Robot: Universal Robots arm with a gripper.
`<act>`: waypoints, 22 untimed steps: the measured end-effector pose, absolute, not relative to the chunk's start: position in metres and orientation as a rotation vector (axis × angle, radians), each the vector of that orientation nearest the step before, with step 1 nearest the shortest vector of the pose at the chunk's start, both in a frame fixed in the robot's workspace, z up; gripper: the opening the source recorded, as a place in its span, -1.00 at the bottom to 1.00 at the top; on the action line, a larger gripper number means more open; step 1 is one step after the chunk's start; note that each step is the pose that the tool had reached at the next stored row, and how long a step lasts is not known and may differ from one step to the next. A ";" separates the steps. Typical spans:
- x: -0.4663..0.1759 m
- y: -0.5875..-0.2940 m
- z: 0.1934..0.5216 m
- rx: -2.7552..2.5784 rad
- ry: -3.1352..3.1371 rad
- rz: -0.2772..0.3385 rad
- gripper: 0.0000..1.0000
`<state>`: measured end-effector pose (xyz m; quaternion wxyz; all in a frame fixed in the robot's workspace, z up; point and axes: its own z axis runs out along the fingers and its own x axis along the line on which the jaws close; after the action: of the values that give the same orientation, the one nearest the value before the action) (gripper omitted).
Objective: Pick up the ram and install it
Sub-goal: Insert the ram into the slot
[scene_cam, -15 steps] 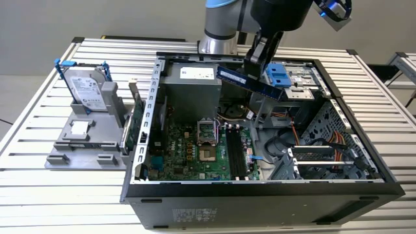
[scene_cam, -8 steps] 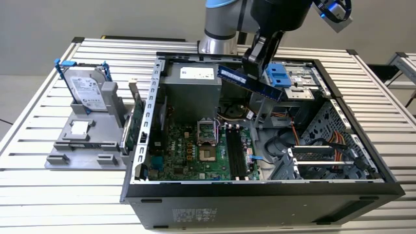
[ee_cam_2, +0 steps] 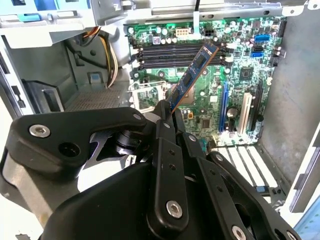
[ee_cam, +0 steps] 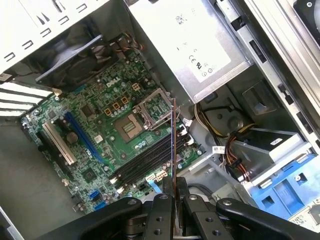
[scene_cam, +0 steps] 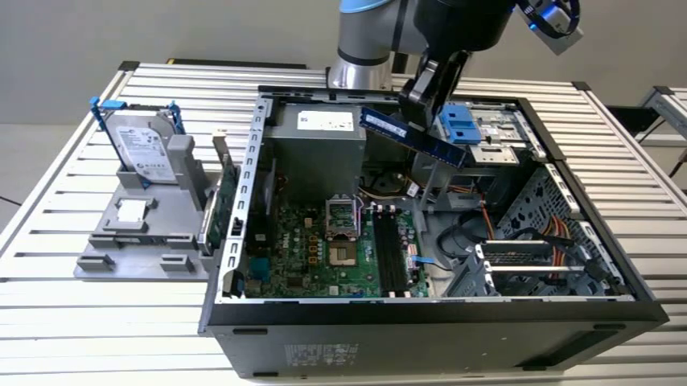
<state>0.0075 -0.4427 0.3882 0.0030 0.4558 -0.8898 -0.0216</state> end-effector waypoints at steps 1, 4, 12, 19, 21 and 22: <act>0.008 -0.443 0.388 1.425 -2.792 -0.068 -1.00; 0.008 -0.443 0.388 1.413 -2.799 -0.068 -1.00; 0.008 -0.443 0.388 1.351 -2.830 -0.068 -1.00; 0.008 -0.443 0.388 1.292 -2.858 -0.068 -1.00; 0.008 -0.443 0.388 1.276 -2.866 -0.068 -1.00; 0.008 -0.443 0.388 1.267 -2.870 -0.068 -1.00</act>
<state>0.0076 -0.4426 0.3882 0.0017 0.4037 -0.9146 -0.0217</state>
